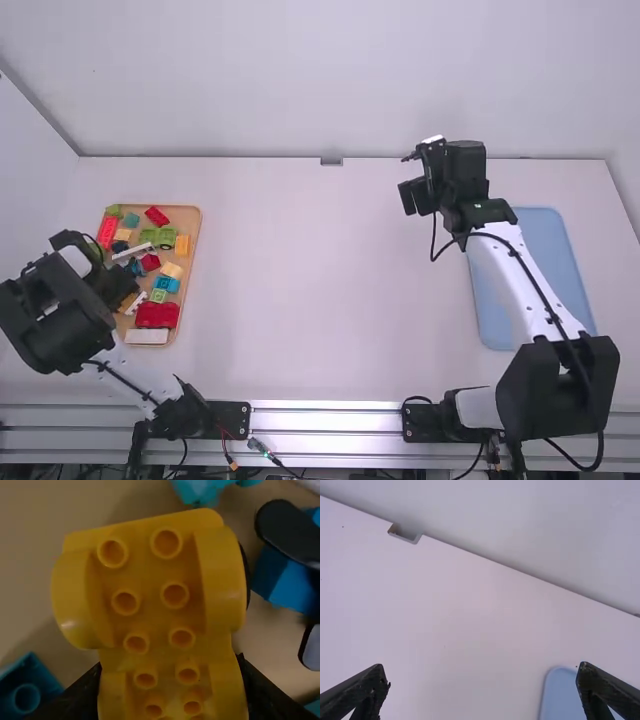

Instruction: Assemble lego blocks to make yellow taxi

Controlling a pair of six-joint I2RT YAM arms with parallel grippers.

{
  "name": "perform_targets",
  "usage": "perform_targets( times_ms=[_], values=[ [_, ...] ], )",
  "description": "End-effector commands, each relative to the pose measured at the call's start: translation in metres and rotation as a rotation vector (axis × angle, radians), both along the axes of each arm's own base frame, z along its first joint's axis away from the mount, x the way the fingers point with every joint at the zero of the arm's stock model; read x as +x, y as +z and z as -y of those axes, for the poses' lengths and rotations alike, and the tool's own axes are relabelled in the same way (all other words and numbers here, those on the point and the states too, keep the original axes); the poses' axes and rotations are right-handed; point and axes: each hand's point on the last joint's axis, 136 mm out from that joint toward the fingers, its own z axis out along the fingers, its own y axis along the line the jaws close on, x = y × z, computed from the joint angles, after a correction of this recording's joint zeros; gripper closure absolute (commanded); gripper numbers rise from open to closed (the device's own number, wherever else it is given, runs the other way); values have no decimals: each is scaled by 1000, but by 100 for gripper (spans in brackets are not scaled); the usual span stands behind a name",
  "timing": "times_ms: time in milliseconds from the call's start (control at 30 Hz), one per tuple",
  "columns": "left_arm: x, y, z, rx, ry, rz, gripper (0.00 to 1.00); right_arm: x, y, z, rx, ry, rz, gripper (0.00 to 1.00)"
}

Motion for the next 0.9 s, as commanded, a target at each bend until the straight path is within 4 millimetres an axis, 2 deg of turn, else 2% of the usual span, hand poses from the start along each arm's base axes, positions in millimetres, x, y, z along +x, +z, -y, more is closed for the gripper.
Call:
perform_targets(
  times_ms=[0,67,100,167,233,267,333,367,433,467,500,567,600,633,667,833,867],
  values=[
    [13,26,-9,53,52,67,98,6,12,-2,8,-1,25,1],
    [23,53,-10,98,83,136,98,6,12,-2,8,-1,25,1],
    [25,57,-10,105,83,146,98,6,12,-2,8,-1,25,1],
    [40,88,1,156,32,216,98,6,12,-2,8,-1,23,1],
    [56,111,20,181,-68,270,98,6,11,-2,8,-1,21,1],
    [72,130,43,190,-198,323,98,6,11,-2,9,-1,21,1],
    [88,147,73,192,-338,380,98,6,12,-2,29,-19,20,1],
    [102,161,105,193,-476,427,98,7,12,-2,47,-32,20,1],
    [113,171,142,202,-617,453,98,7,13,-2,60,-42,22,1],
    [118,174,167,216,-722,452,98,7,13,-2,64,-46,21,1],
    [119,174,171,218,-740,452,98,7,13,-2,64,-46,20,1],
    [123,170,236,250,-1035,411,98,7,13,-2,64,-46,20,1],
    [123,169,239,251,-1052,408,98,7,13,-2,64,-47,20,1],
    [122,166,254,254,-1120,397,98,7,13,-2,64,-46,22,1],
    [122,160,282,276,-1254,373,98,7,13,-2,64,-47,22,1],
    [115,129,353,279,-1637,295,98,6,20,3,78,-65,34,1],
    [110,119,373,265,-1739,269,98,5,24,6,99,-88,39,1]
  ],
)
